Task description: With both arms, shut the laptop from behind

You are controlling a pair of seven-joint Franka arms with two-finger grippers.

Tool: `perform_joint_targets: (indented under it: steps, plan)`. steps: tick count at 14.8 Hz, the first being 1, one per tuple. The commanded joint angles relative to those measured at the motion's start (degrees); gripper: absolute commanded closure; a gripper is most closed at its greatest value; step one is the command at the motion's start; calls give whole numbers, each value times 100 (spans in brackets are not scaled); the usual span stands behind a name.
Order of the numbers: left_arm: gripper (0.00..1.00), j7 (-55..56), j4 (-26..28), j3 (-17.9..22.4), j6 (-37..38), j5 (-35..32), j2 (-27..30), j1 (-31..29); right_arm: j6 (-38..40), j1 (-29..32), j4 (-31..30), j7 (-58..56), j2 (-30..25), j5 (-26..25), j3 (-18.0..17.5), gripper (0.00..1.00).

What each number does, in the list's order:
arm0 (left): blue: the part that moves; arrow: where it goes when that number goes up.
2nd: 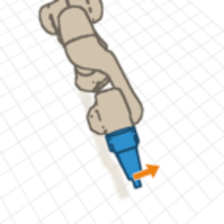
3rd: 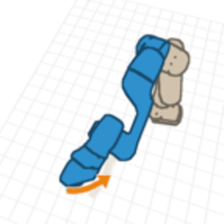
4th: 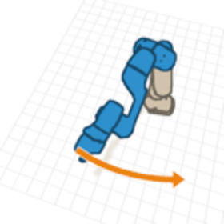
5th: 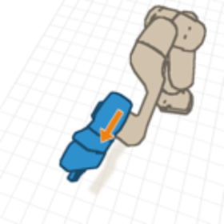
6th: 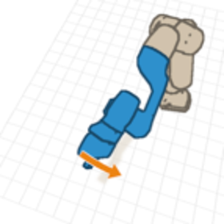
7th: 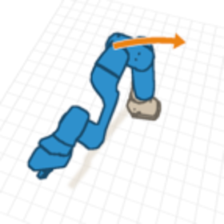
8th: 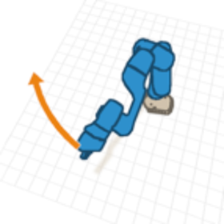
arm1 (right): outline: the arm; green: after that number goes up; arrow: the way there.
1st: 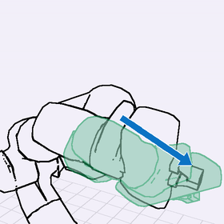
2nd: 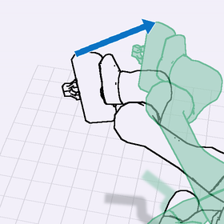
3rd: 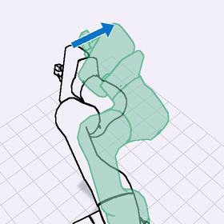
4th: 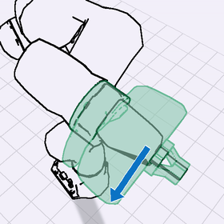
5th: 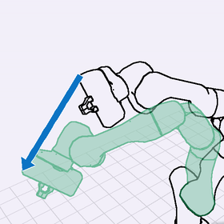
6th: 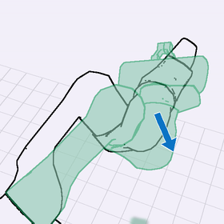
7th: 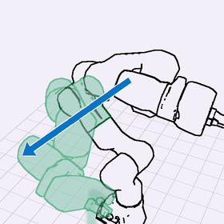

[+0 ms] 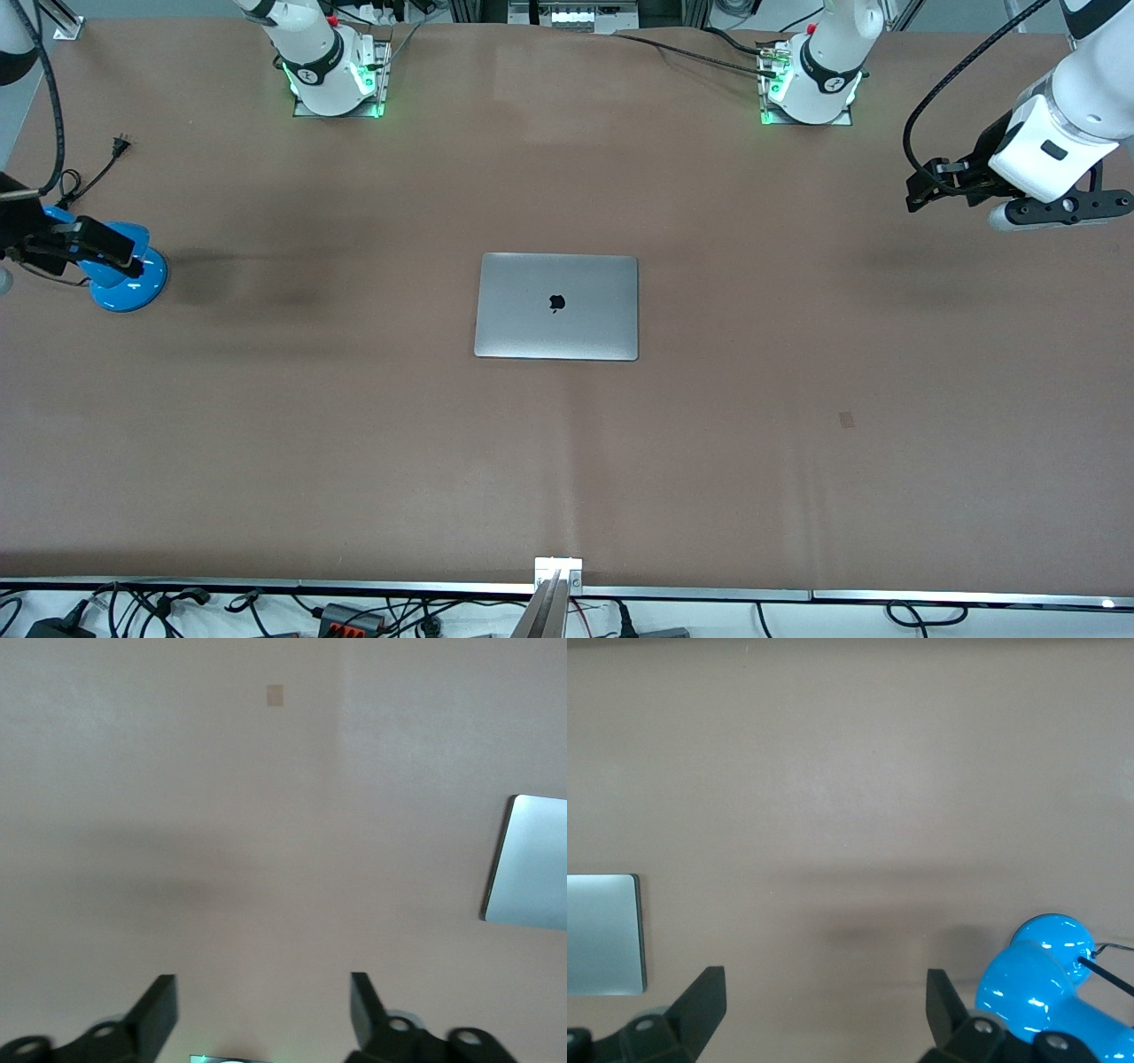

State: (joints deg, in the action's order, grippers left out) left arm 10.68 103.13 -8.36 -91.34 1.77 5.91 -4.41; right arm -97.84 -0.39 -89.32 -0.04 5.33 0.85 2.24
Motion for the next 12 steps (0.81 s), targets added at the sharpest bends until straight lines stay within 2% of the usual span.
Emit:
perform_joint_targets:
  steps: [1,6,8,12]
  plan:
    - [0,-128,-144,132,90,-63,-90,19,-350,22,-1060,-14,-804,-295,-110,0]
    - [0,-559,-170,212,221,-46,-20,142,238,48,-1096,13,-1078,-243,-101,0]
    - [0,-541,-170,386,231,-37,-20,299,195,30,-1105,-83,-1096,-226,-110,0]
    - [0,-488,-170,423,231,86,-11,274,10,48,-1018,-110,-947,-234,-110,0]
